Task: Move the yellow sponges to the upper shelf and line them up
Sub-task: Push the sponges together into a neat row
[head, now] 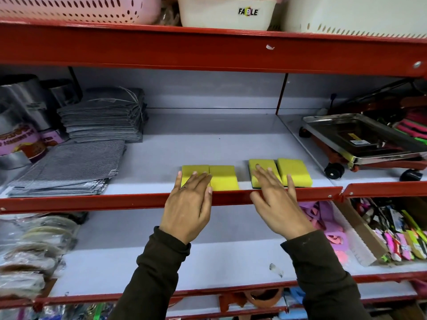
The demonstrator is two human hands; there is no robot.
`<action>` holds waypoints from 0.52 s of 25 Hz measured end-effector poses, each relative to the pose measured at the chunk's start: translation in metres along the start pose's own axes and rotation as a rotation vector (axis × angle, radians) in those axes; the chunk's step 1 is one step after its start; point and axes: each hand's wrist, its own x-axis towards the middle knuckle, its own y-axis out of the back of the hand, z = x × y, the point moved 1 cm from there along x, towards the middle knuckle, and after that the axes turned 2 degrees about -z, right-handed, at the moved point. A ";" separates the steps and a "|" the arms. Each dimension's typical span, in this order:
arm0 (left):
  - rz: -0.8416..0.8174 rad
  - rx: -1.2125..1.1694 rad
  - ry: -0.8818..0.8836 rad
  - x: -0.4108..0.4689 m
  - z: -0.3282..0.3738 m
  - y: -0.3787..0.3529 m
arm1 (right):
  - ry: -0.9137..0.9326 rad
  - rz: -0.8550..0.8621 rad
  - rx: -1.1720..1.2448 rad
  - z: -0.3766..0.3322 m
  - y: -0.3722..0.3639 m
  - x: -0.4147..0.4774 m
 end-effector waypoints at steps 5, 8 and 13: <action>-0.111 -0.036 -0.112 0.043 0.069 -0.030 | -0.159 -0.039 -0.089 0.065 0.022 0.004; -0.201 -0.013 -0.179 0.056 0.099 -0.054 | -0.151 -0.078 -0.120 0.079 0.022 0.000; -0.194 0.061 -0.136 0.040 0.103 -0.064 | -0.061 -0.098 -0.084 0.080 0.020 -0.007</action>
